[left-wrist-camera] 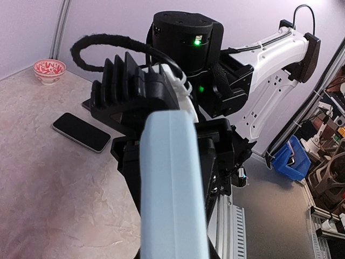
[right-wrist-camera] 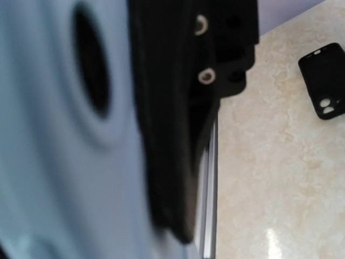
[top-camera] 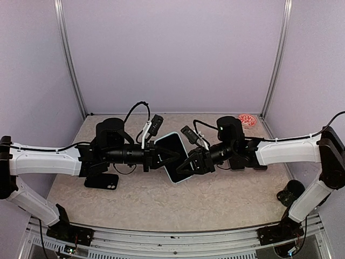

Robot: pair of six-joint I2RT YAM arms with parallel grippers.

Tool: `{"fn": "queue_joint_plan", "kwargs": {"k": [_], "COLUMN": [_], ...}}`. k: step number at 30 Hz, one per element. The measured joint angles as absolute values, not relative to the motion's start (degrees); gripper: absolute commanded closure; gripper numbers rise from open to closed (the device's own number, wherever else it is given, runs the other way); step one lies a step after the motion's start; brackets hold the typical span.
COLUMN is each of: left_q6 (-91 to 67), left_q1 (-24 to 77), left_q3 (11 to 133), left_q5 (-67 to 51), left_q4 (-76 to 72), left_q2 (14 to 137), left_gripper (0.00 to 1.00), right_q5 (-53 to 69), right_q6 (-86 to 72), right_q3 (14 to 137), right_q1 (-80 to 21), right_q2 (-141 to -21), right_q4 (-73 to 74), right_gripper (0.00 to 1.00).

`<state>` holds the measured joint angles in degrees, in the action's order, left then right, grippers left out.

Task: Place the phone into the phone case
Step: Pass from the left arm to the right, then place the phone with the phone case at the center of the board.

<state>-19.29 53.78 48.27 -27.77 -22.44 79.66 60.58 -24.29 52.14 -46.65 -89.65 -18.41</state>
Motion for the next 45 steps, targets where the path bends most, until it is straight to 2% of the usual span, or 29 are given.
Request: {"fn": "queue_joint_plan", "kwargs": {"k": [4,7,10,16,21,24,28,45], "left_q6": [-21.3,-23.6,-24.2,-23.1,-23.5,-23.9,-24.9,-29.7], "left_q1": [53.5,53.1,52.7,52.1,51.6,51.2,50.3,44.9], "left_q3": [48.3,48.2,48.1,47.8,47.3,46.5,43.9,34.4], "left_q5": [-28.0,-28.3,-28.7,-29.3,-29.3,-29.1,-27.7,-18.1], "left_q4": [-22.7,-23.0,-23.4,-26.5,-28.9,-29.7,-30.7,-33.8], "left_q2": [79.7,79.6,79.6,79.6,79.6,79.5,78.5,69.0], "left_gripper": [1.0,0.94,0.81,0.38,0.18,0.1,0.01,0.01], "right_q5": [60.7,60.6,60.6,61.3,61.2,61.0,60.1,50.2], "right_q6": [-22.9,-21.7,-21.8,-24.2,-25.0,-25.0,-25.0,-25.1], "right_q3": [52.2,52.2,52.1,51.9,51.9,51.9,52.0,61.3], "right_q1": [-46.7,-46.7,-46.7,-46.7,-46.7,-46.7,-46.7,-43.7], "right_q2": [-89.6,-89.6,-89.6,-89.6,-89.1,-88.5,-88.1,-93.0], "right_q4": [-19.7,-20.4,-20.6,-20.7,-20.4,-19.9,-19.4,-13.0], "right_gripper": [0.96,1.0,1.0,1.0,1.0,1.0,1.0,1.0]}}
